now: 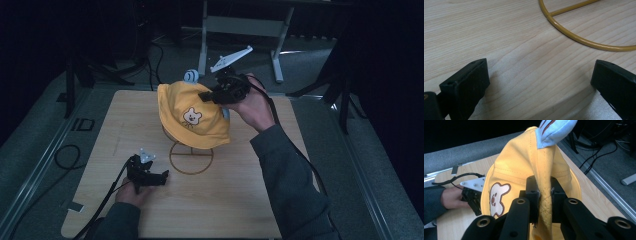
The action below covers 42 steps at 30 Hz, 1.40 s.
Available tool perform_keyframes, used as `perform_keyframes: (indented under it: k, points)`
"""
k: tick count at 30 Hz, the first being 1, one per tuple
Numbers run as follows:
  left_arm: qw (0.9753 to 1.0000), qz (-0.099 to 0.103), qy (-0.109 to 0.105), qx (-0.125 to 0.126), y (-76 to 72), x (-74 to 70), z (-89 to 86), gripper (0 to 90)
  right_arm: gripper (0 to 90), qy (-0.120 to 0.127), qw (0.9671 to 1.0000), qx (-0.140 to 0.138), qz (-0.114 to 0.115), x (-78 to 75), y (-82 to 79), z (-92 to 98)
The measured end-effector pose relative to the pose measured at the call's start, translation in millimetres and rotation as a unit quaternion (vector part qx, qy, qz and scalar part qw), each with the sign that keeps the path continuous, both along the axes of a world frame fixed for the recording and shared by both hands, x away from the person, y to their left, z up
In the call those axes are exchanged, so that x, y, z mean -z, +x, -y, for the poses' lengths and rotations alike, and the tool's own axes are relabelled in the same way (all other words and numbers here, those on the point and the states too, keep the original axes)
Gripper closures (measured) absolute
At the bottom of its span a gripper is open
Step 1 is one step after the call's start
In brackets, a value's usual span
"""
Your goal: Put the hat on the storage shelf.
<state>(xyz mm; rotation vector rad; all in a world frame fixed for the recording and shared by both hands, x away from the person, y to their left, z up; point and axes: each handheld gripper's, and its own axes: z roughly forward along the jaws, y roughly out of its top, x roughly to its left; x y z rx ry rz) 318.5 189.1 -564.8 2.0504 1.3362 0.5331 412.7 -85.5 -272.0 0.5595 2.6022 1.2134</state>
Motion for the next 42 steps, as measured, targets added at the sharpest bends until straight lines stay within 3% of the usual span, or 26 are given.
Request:
perform_keyframes:
  k: [29,38,42]
  points:
    - [1.0,0.001,-0.001,-0.001,0.0,0.0,0.1,1.9,77.9,-0.039,0.999,0.004,-0.022,21.6,15.7,-44.0]
    - [1.0,0.001,-0.002,-0.001,0.0,0.0,0.2,1.8,69.3,-0.043,0.9988,0.005,-0.022,25.3,13.2,-53.0]
    - [1.0,0.001,-0.002,-0.001,0.0,0.0,0.2,1.9,61.4,-0.052,0.9986,0.001,-0.008,26.1,10.0,-56.6]
